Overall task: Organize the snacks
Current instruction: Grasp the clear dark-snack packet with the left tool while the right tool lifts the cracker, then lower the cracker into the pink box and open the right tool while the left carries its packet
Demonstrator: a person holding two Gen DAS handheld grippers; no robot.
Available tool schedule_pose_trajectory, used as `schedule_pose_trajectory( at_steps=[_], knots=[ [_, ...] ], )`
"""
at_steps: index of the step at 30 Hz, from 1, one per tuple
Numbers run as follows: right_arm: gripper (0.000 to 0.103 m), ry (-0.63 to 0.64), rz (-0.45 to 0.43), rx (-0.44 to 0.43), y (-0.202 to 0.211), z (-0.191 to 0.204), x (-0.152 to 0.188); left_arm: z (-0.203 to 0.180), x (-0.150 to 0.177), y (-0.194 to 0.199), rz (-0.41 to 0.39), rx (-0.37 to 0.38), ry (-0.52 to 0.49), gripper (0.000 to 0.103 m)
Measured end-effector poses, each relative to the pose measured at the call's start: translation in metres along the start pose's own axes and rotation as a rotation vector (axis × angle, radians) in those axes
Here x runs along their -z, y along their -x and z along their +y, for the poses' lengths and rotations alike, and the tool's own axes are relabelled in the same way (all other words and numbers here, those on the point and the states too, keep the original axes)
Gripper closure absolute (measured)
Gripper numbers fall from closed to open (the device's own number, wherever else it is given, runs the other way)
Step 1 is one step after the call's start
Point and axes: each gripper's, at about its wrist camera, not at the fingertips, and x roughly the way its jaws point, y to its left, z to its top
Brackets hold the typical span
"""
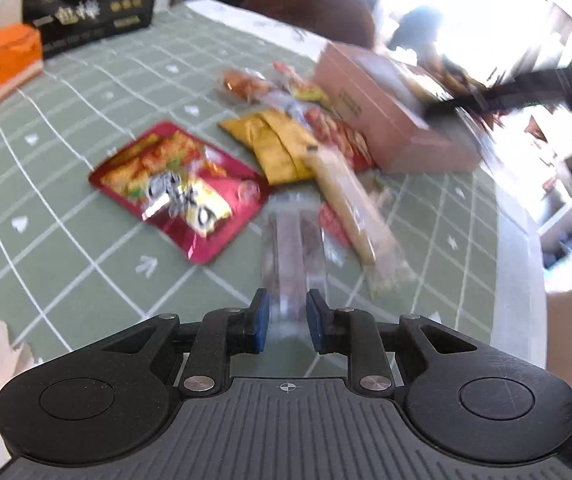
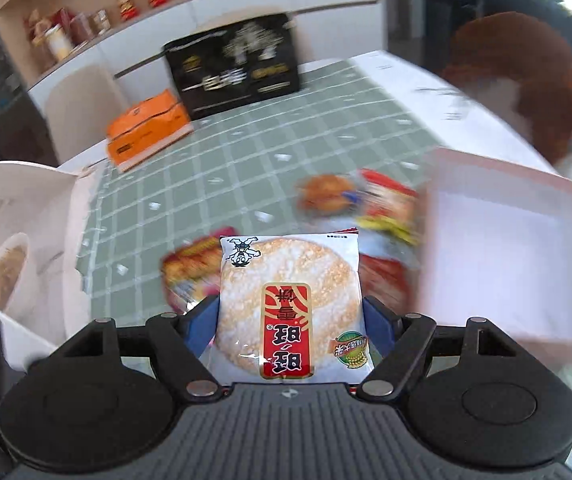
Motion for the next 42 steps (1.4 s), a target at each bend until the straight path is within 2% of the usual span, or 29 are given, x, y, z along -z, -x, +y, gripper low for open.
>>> schedule_pose_trajectory(
  at_steps=[3, 6, 12, 16, 20, 21, 23, 26, 30, 33, 37, 39, 42],
  knots=[
    [0.027, -0.006, -0.015, 0.071, 0.018, -0.022, 0.034, -0.01, -0.009, -0.014, 0.023, -0.07, 0.015, 0.078],
    [0.027, -0.043, 0.0, 0.121, 0.026, -0.045, 0.066, -0.023, -0.011, -0.025, 0.035, -0.138, -0.02, 0.073],
    [0.027, -0.127, 0.023, 0.146, 0.042, -0.077, 0.117, -0.037, -0.021, -0.033, 0.04, -0.221, -0.056, 0.067],
    [0.027, -0.127, 0.042, 0.187, 0.047, -0.085, 0.137, -0.047, -0.03, -0.039, 0.041, -0.185, -0.066, 0.069],
    [0.026, -0.137, 0.057, 0.203, 0.051, -0.093, 0.147, -0.058, -0.035, -0.052, 0.051, -0.239, -0.113, 0.067],
    [0.026, -0.14, 0.06, 0.205, 0.051, -0.095, 0.148, -0.058, -0.036, -0.055, 0.055, -0.256, -0.12, 0.065],
    [0.026, -0.139, 0.062, 0.208, 0.052, -0.096, 0.149, -0.055, -0.037, -0.06, 0.067, -0.278, -0.108, 0.054],
    [0.026, -0.128, 0.06, 0.215, 0.053, -0.096, 0.148, -0.042, -0.038, -0.062, 0.047, -0.254, -0.054, 0.049],
    [0.026, -0.123, 0.063, 0.215, 0.051, -0.095, 0.146, -0.038, -0.035, -0.058, 0.041, -0.215, -0.054, 0.059],
    [0.026, -0.117, 0.063, 0.21, 0.05, -0.092, 0.145, -0.037, -0.024, -0.043, 0.034, -0.139, 0.002, 0.061],
    [0.026, -0.064, 0.059, 0.224, 0.056, -0.089, 0.148, -0.059, -0.008, -0.011, -0.015, -0.151, -0.07, 0.062],
    [0.026, -0.044, 0.056, 0.236, 0.061, -0.091, 0.149, -0.066, -0.008, 0.006, -0.045, -0.132, -0.063, 0.062],
    [0.026, -0.05, 0.049, 0.244, 0.067, -0.099, 0.148, -0.08, -0.026, 0.029, -0.105, -0.068, -0.036, 0.062]
  ],
)
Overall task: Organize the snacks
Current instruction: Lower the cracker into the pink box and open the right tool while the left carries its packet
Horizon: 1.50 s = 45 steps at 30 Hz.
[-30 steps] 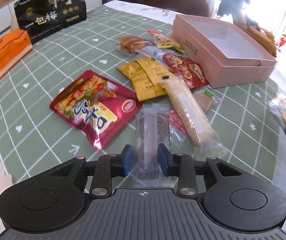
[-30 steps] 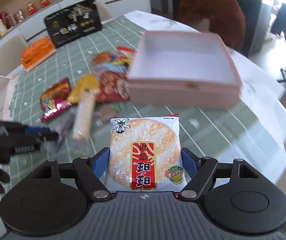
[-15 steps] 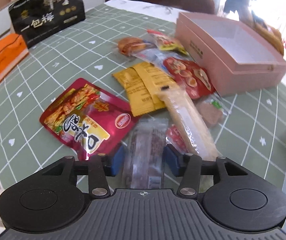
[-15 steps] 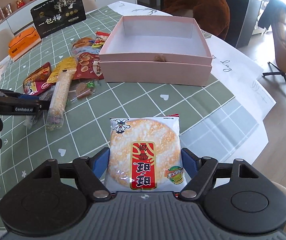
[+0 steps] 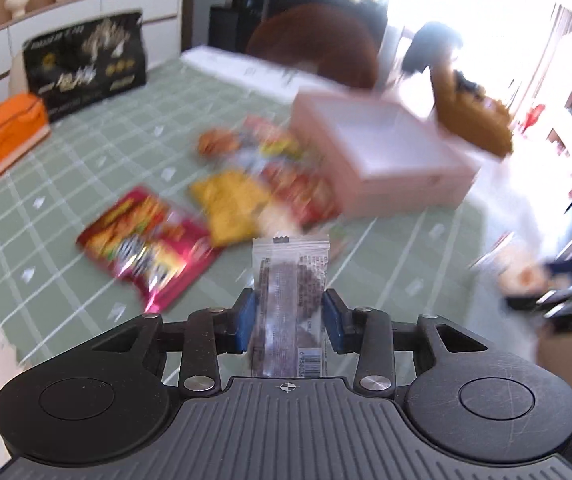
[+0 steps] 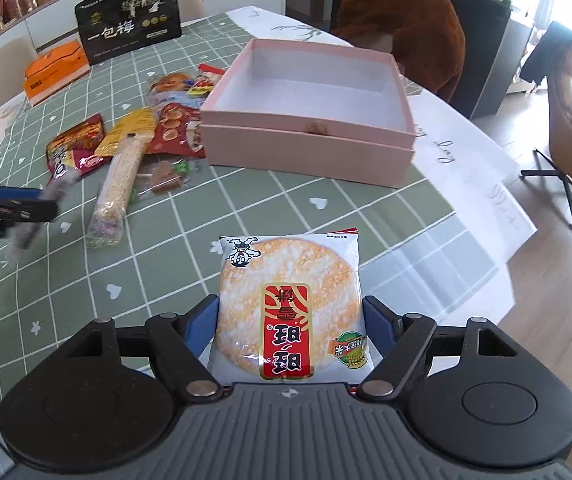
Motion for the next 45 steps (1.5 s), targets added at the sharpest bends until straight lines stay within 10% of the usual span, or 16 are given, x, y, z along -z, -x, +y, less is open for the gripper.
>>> schedule_pose_trajectory(
  at_steps=[6, 14, 20, 24, 32, 45],
  knots=[
    [0.026, -0.056, -0.029, -0.017, 0.003, -0.018, -0.016, -0.032, -0.089, -0.032, -0.096, 0.129, 0.018, 0.061],
    [0.026, -0.085, -0.078, 0.018, -0.001, -0.049, -0.043, -0.052, -0.174, -0.168, -0.036, 0.165, 0.154, 0.059],
    [0.026, -0.134, -0.104, 0.055, -0.014, -0.08, -0.062, -0.031, -0.155, -0.148, -0.117, 0.178, 0.229, 0.059],
    [0.026, -0.119, -0.132, 0.021, -0.032, -0.085, -0.105, -0.008, -0.114, -0.122, -0.127, 0.036, 0.231, 0.059],
    [0.02, -0.204, -0.117, -0.08, -0.103, -0.082, -0.216, 0.026, -0.041, -0.102, 0.039, -0.104, 0.277, 0.059],
    [0.019, -0.071, -0.108, -0.066, -0.05, -0.013, -0.133, 0.012, -0.037, -0.116, 0.109, -0.058, 0.24, 0.059]
  ],
)
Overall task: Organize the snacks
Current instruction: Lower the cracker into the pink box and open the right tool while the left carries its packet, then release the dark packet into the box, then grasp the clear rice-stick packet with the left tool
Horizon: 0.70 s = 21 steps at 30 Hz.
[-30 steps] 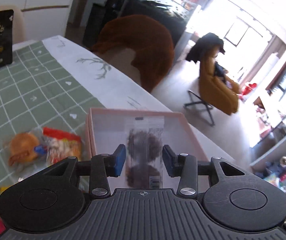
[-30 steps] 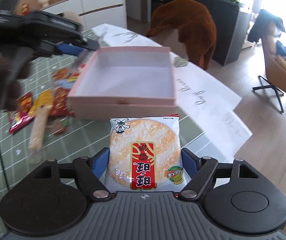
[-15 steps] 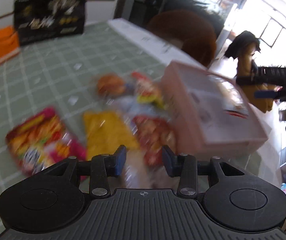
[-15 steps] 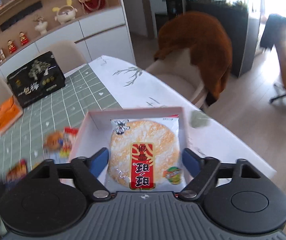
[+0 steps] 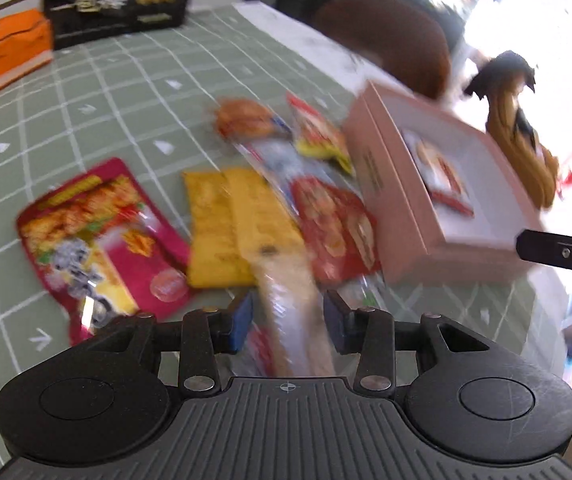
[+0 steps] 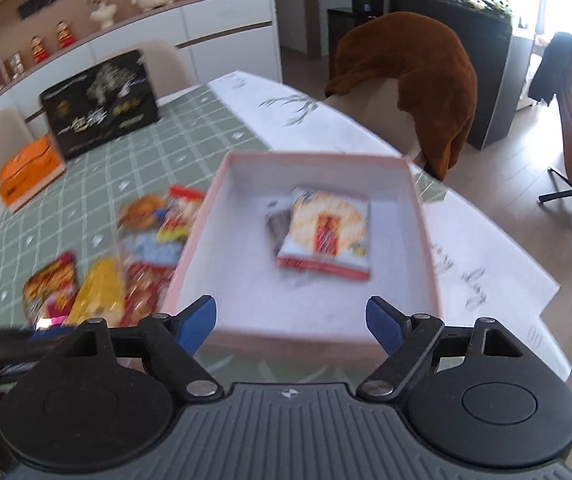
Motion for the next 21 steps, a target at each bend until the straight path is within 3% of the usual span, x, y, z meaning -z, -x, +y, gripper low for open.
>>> schedule_pose_trajectory(
  at_steps=[4, 7, 14, 18, 21],
  knots=[
    [0.018, 0.007, 0.061, -0.035, -0.001, 0.018, 0.022, -0.009, 0.022, 0.009, 0.017, 0.029, -0.052, 0.069],
    [0.018, 0.053, 0.095, -0.035, -0.008, 0.037, 0.034, -0.005, 0.044, 0.02, 0.041, 0.088, -0.021, 0.07],
    [0.017, 0.02, 0.171, -0.133, -0.048, 0.077, 0.036, 0.0, 0.077, 0.04, 0.06, 0.094, 0.015, 0.07],
    [0.017, 0.007, 0.2, -0.069, -0.082, 0.1, 0.035, 0.004, 0.079, 0.045, 0.056, 0.077, 0.027, 0.07],
    [0.021, 0.052, 0.179, -0.02, -0.083, 0.108, 0.039, 0.007, 0.081, 0.046, 0.055, 0.072, 0.04, 0.07]
  ],
)
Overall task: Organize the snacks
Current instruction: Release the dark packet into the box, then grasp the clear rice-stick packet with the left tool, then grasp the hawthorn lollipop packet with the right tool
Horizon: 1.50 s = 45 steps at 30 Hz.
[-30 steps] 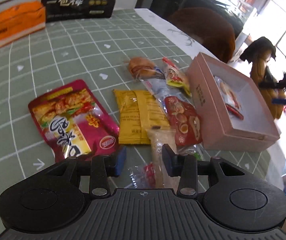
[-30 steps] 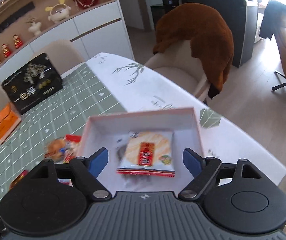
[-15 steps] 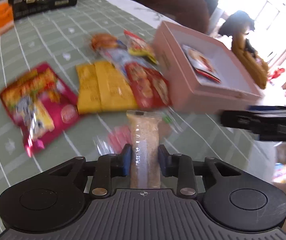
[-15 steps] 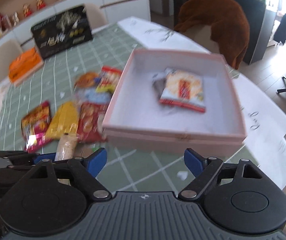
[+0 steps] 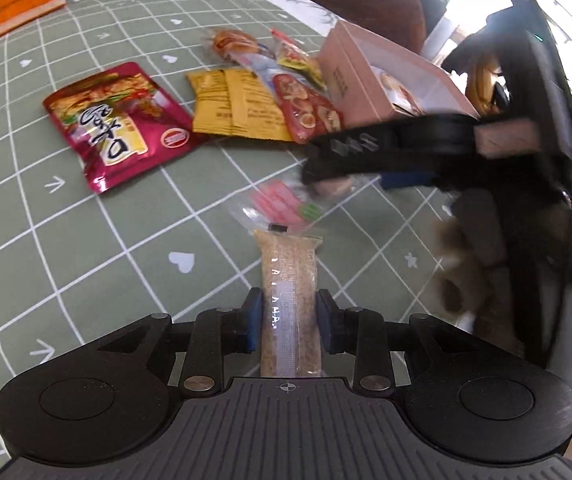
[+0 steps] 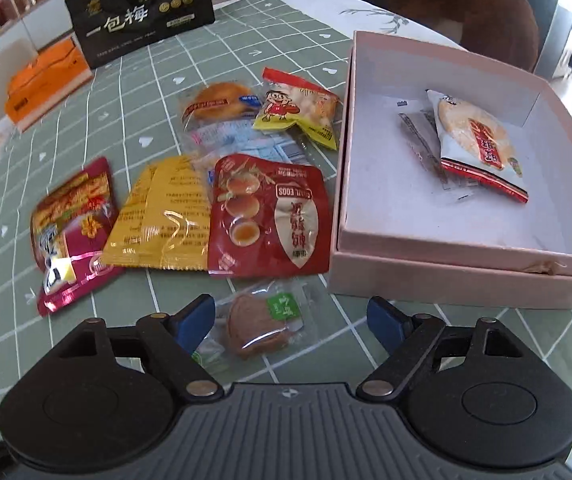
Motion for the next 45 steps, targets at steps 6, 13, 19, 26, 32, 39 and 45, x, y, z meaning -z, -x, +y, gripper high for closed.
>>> schedule_pose_trajectory(
  at_steps=[6, 13, 19, 26, 32, 39, 45],
  knots=[
    [0.023, 0.004, 0.028, 0.016, 0.024, -0.036, 0.031, -0.003, -0.002, -0.004, 0.002, 0.007, 0.002, 0.07],
    [0.022, 0.083, 0.002, 0.143, 0.046, -0.073, 0.073, -0.006, -0.006, -0.008, 0.002, 0.015, 0.013, 0.07],
    [0.019, -0.041, 0.004, 0.023, 0.054, -0.077, 0.071, 0.004, -0.015, -0.007, -0.038, -0.036, 0.053, 0.069],
    [0.016, -0.018, -0.029, -0.018, 0.038, -0.034, 0.04, 0.008, -0.016, -0.008, -0.049, -0.048, 0.05, 0.069],
    [0.016, 0.001, 0.021, 0.018, 0.011, -0.017, 0.028, 0.011, -0.016, -0.009, -0.054, -0.02, 0.063, 0.069],
    [0.066, 0.001, 0.04, -0.027, 0.026, -0.029, 0.033, 0.001, -0.015, -0.015, -0.03, 0.043, 0.015, 0.069],
    [0.067, -0.039, 0.052, 0.005, 0.042, -0.06, 0.056, -0.017, -0.011, -0.018, -0.033, 0.025, -0.041, 0.069]
  ],
)
